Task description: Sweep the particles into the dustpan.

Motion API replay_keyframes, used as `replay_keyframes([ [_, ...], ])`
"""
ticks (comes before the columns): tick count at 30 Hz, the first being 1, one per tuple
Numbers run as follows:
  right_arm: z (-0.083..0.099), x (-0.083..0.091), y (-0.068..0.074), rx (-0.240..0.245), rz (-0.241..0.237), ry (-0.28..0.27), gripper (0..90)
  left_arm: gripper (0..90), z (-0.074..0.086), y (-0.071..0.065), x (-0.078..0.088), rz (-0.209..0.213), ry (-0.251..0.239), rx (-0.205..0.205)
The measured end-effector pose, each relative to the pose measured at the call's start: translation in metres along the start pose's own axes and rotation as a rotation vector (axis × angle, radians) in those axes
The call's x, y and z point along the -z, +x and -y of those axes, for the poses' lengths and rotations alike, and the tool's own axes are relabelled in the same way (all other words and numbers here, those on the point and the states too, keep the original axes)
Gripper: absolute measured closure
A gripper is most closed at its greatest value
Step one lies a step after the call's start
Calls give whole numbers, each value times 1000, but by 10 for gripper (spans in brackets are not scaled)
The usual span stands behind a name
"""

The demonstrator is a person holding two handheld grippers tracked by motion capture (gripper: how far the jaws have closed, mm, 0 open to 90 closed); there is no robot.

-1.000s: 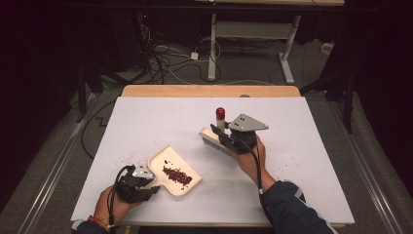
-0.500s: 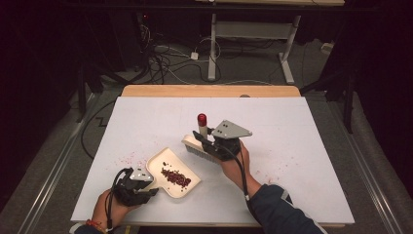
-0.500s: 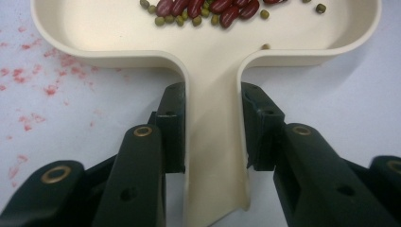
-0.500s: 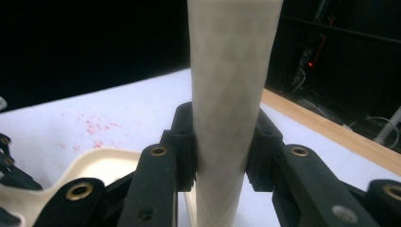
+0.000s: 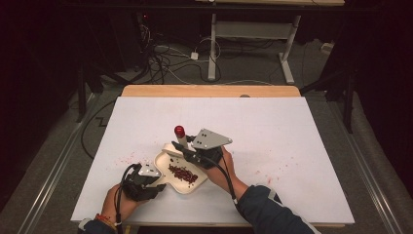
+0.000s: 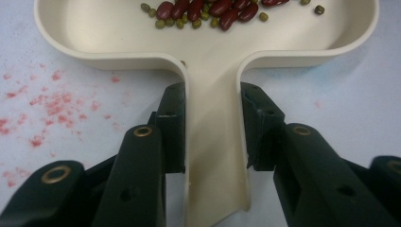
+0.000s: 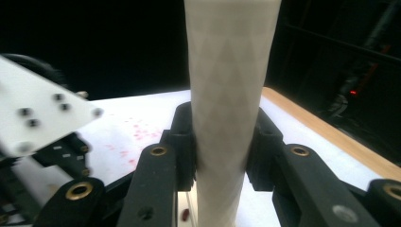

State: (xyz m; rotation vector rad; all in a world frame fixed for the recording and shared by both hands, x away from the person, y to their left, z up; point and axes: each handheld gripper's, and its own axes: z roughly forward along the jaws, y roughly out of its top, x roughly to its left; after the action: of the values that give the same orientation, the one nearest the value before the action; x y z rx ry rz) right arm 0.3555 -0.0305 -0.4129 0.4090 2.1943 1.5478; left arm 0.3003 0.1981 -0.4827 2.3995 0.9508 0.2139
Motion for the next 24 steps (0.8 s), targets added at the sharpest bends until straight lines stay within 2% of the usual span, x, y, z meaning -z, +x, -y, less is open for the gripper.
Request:
replay_keyframes([
  [2, 0, 3, 0, -11, -28, -3, 696, 633, -2, 0, -1, -1, 1, 2],
  [7, -2, 10, 6, -24, -49, 4, 696, 633, -9, -3, -4, -22, 2, 3],
  [11, -3, 14, 9, -34, -59, 14, 697, 632, -12, -3, -7, -23, -10, 18],
  [19, -3, 22, 7, -66, -54, 19, 697, 632, -19, -4, -12, -40, -17, 24],
  [24, -6, 28, 1, -55, -15, 16, 698, 633, -20, -4, -13, -43, -20, 20],
])
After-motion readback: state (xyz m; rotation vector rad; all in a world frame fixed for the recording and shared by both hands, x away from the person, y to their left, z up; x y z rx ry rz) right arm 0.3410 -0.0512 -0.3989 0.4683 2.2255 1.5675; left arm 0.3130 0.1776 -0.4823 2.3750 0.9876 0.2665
